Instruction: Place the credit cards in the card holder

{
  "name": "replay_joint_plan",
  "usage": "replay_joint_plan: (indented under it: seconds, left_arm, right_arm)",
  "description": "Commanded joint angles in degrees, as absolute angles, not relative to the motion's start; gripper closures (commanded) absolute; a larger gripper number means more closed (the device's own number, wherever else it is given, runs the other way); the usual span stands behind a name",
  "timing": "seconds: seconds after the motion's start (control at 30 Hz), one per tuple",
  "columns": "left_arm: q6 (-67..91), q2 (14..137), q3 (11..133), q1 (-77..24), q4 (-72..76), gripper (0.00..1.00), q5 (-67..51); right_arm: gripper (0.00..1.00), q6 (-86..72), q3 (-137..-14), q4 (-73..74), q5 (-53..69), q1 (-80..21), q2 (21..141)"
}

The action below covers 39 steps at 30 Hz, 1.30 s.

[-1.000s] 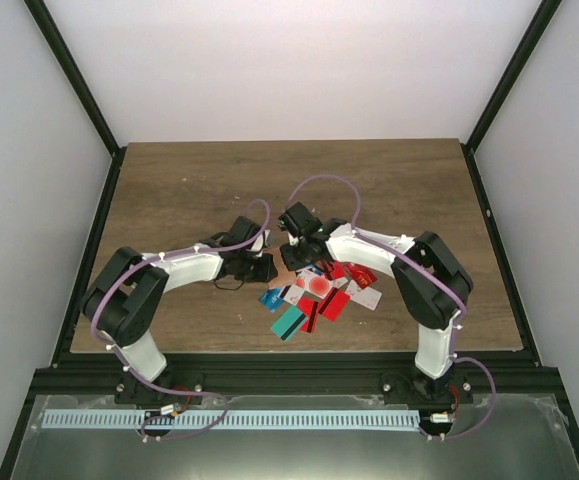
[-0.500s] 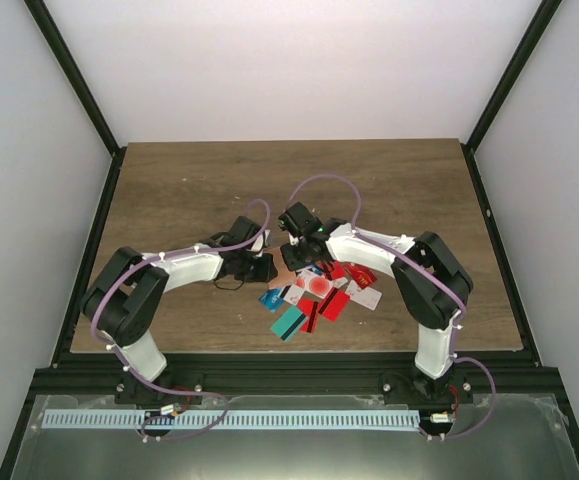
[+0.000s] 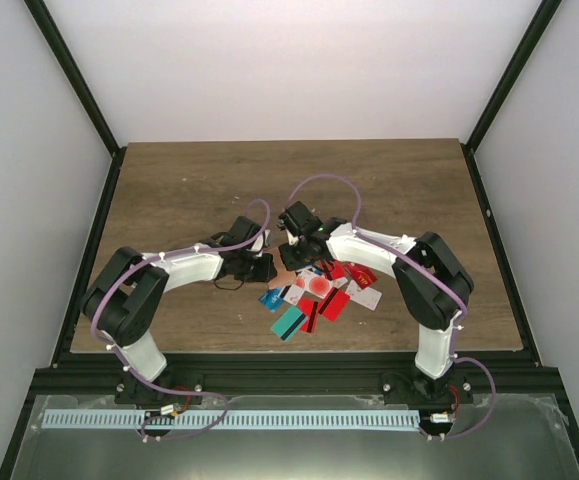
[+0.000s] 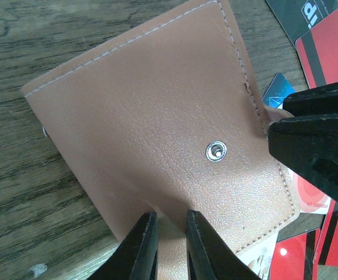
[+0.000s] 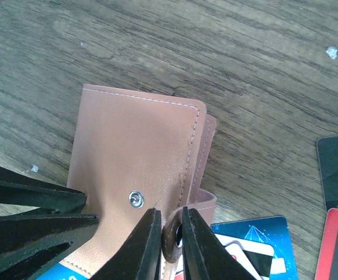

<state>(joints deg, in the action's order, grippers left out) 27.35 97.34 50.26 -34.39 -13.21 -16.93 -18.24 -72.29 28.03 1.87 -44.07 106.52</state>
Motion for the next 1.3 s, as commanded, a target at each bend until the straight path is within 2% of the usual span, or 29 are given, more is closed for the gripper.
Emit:
replay_joint_plan:
  seconds: [0.0,0.73,0.9,1.27]
  left_arm:
    - [26.9,99.6,50.3,-34.8,-14.9,0.84,-15.6]
    - [26.9,101.1,52.1,-35.4,-15.5,0.85,-15.7]
    - [26.9,101.2,52.3,-35.5,-15.5,0.85,-15.6]
    - [27.1,100.9,52.6,-35.8,-16.0,0.85,-15.3]
  right_arm:
    - [0.87,-18.8,-74.4,28.1,1.6,-44.5,105.3]
    - [0.88,-19.3,-74.6,28.9,0.0,-44.5,103.6]
    - [0.99,-19.2,-74.3,28.5,0.3,-44.5,103.8]
    - [0.99,-19.5,-74.1,28.4,-0.4,-44.5,103.9]
